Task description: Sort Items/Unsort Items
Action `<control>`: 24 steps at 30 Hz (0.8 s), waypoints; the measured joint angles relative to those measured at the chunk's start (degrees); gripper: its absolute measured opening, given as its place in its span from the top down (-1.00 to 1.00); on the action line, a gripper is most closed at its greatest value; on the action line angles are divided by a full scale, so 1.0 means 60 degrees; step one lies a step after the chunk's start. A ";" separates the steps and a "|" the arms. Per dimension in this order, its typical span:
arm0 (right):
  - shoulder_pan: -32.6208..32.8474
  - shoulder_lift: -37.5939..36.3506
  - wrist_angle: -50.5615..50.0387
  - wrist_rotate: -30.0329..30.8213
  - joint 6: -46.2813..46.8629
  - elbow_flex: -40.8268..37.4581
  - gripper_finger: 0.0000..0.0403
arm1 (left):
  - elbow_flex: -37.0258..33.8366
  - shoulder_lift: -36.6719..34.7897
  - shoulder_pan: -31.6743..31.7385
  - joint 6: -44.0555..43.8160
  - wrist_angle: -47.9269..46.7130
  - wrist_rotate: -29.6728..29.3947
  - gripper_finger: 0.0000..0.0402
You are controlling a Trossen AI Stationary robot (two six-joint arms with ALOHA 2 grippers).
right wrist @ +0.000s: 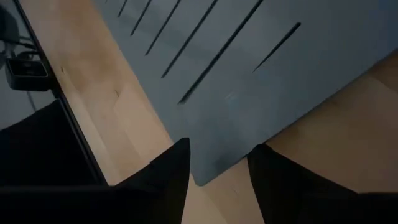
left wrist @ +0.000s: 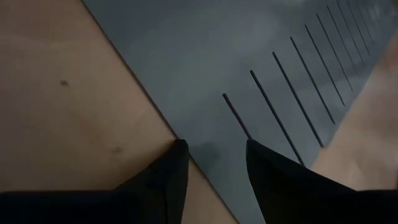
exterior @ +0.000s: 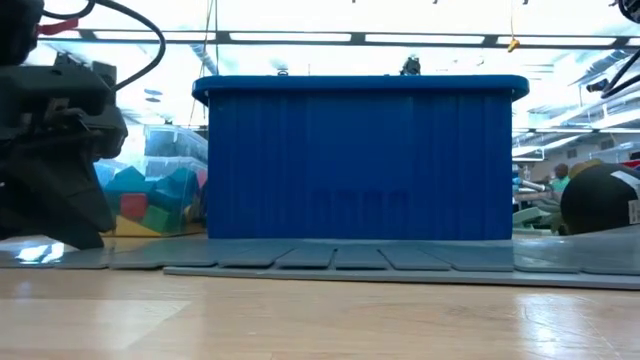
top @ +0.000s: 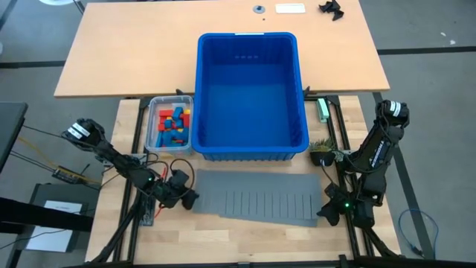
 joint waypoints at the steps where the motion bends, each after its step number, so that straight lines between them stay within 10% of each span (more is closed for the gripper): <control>1: 0.0000 0.0000 -0.0005 0.0002 0.0002 0.0000 0.20 | 0.0000 -0.0086 -0.0034 0.0050 -0.0015 0.0093 0.17; 18: -0.0974 0.0323 -0.0621 -0.0880 0.0748 -0.0080 0.12 | 0.0432 -0.0389 -0.0114 -0.0077 -0.0126 0.0435 0.17; 24: -0.1284 0.0159 0.0345 -0.0863 -0.0063 -0.0080 -0.08 | 0.2293 -0.0691 -0.0299 0.0390 -0.3237 0.0597 0.23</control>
